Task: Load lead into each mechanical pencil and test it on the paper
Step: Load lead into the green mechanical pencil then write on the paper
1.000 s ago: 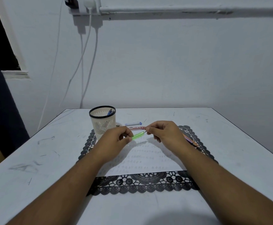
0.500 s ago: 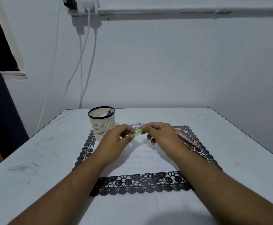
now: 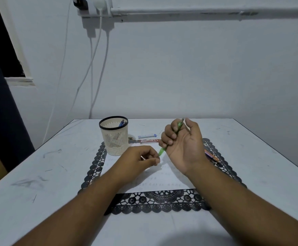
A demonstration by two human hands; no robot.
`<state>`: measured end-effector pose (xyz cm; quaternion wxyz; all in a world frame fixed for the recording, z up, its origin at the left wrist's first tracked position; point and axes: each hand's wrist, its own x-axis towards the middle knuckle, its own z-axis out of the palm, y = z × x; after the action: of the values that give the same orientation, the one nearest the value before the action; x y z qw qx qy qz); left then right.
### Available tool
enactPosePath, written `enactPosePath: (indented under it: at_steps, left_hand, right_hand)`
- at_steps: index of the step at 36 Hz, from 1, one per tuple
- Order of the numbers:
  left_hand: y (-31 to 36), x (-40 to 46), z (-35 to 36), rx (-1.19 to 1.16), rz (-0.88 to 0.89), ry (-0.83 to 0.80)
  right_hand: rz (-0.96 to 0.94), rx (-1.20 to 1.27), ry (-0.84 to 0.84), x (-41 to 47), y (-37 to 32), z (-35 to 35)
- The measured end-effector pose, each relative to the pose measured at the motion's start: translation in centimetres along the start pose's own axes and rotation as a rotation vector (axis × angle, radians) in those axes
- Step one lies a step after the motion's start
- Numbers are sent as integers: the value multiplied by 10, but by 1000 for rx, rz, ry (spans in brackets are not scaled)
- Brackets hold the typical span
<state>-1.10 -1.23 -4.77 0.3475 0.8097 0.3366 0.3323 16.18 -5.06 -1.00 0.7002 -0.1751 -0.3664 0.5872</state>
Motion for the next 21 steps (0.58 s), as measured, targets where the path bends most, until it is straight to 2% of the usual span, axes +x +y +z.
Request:
enactPosePath:
  at_steps: [5, 21]
  left_hand:
    - [-3, 1, 0, -7, 12, 41]
    - [-1, 0, -1, 12, 15, 25]
  right_hand:
    - [22, 21, -44, -1, 0, -3]
    - [54, 2, -162, 1, -3, -11]
